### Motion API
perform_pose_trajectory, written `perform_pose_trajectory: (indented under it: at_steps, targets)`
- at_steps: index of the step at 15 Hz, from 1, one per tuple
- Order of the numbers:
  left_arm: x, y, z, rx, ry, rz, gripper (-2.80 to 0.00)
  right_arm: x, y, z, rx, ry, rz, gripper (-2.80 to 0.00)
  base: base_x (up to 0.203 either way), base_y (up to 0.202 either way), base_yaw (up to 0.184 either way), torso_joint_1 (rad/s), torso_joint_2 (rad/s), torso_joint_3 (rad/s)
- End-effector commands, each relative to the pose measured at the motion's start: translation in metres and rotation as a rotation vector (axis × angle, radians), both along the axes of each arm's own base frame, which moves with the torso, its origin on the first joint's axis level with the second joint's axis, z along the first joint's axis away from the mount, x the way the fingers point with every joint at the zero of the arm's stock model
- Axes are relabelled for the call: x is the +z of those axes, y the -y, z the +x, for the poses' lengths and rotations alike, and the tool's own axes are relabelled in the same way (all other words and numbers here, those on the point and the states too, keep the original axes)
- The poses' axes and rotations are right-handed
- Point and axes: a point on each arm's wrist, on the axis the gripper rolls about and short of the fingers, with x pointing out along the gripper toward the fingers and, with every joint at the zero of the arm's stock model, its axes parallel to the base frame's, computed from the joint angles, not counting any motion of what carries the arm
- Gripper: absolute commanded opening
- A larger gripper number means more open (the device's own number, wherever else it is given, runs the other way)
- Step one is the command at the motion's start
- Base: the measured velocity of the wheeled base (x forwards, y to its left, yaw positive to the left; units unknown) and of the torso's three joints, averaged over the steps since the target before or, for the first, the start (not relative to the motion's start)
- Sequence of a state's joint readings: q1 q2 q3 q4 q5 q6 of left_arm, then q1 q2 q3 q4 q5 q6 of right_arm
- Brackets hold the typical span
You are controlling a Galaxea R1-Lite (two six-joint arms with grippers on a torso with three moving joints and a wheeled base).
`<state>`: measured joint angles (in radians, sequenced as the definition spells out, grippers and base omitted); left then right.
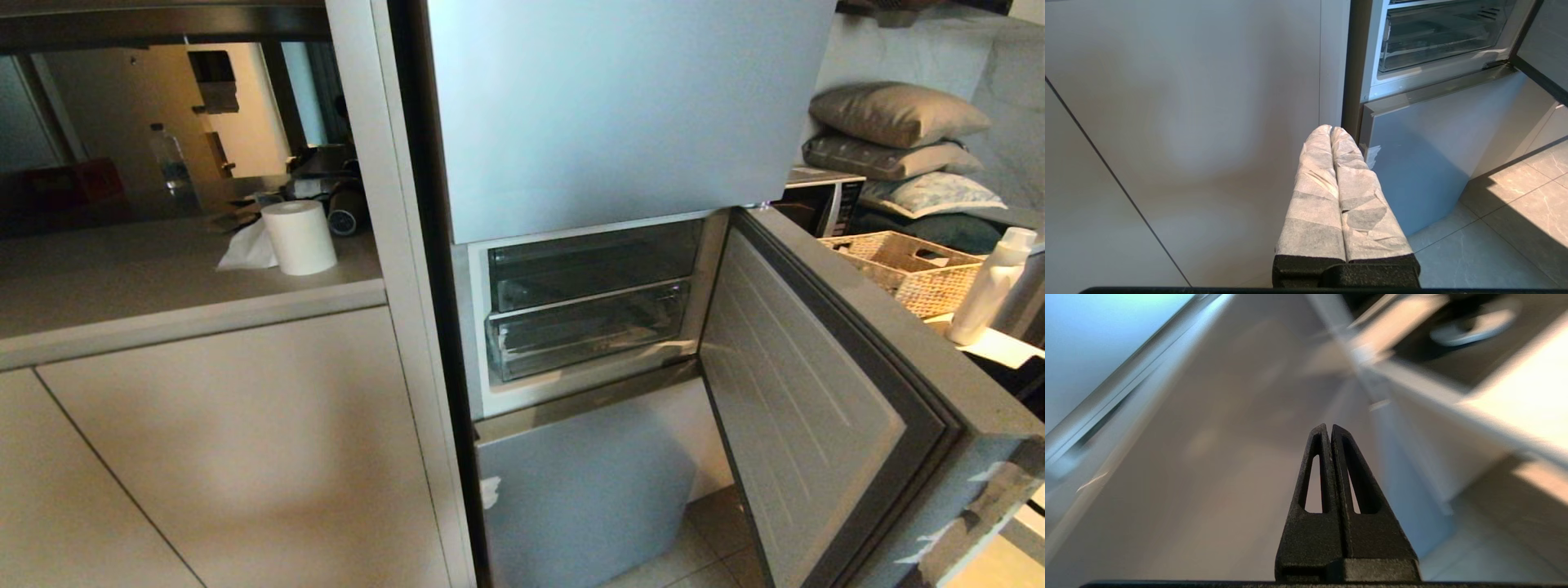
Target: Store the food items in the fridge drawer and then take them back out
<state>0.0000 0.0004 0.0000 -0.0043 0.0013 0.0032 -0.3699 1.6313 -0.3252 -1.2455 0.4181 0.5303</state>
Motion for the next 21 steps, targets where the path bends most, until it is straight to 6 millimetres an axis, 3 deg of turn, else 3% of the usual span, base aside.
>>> perform_pose_trajectory:
  at_steps: [1,5,8,12,15,19,21]
  targets:
    - [0.0,0.0,0.0,0.0,-0.002,0.0,-2.8,0.008,-0.051,0.003,0.109,0.034,-0.016,-2.8,0.0,0.0,0.0,0.0,0.0,0.0]
    - [0.0,0.0,0.0,0.0,-0.002,0.0,-2.8,0.011,-0.121,0.01,0.194,0.046,-0.057,-2.8,0.0,0.0,0.0,0.0,0.0,0.0]
    - [0.0,0.0,0.0,0.0,-0.002,0.0,-2.8,0.001,-0.175,0.031,0.298,0.026,-0.084,-2.8,0.0,0.0,0.0,0.0,0.0,0.0]
    - [0.0,0.0,0.0,0.0,-0.002,0.0,-2.8,-0.016,-0.245,0.083,0.387,0.054,-0.088,-2.8,0.0,0.0,0.0,0.0,0.0,0.0]
    - [0.0,0.0,0.0,0.0,-0.002,0.0,-2.8,-0.043,-0.294,0.131,0.426,0.102,-0.104,-2.8,0.0,0.0,0.0,0.0,0.0,0.0]
    - [0.0,0.0,0.0,0.0,-0.002,0.0,-2.8,-0.051,-0.339,0.19,0.391,0.28,-0.07,-2.8,0.0,0.0,0.0,0.0,0.0,0.0]
    - [0.0,0.0,0.0,0.0,-0.001,0.0,-2.8,-0.05,-0.348,0.198,0.369,0.319,-0.054,-2.8,0.0,0.0,0.0,0.0,0.0,0.0]
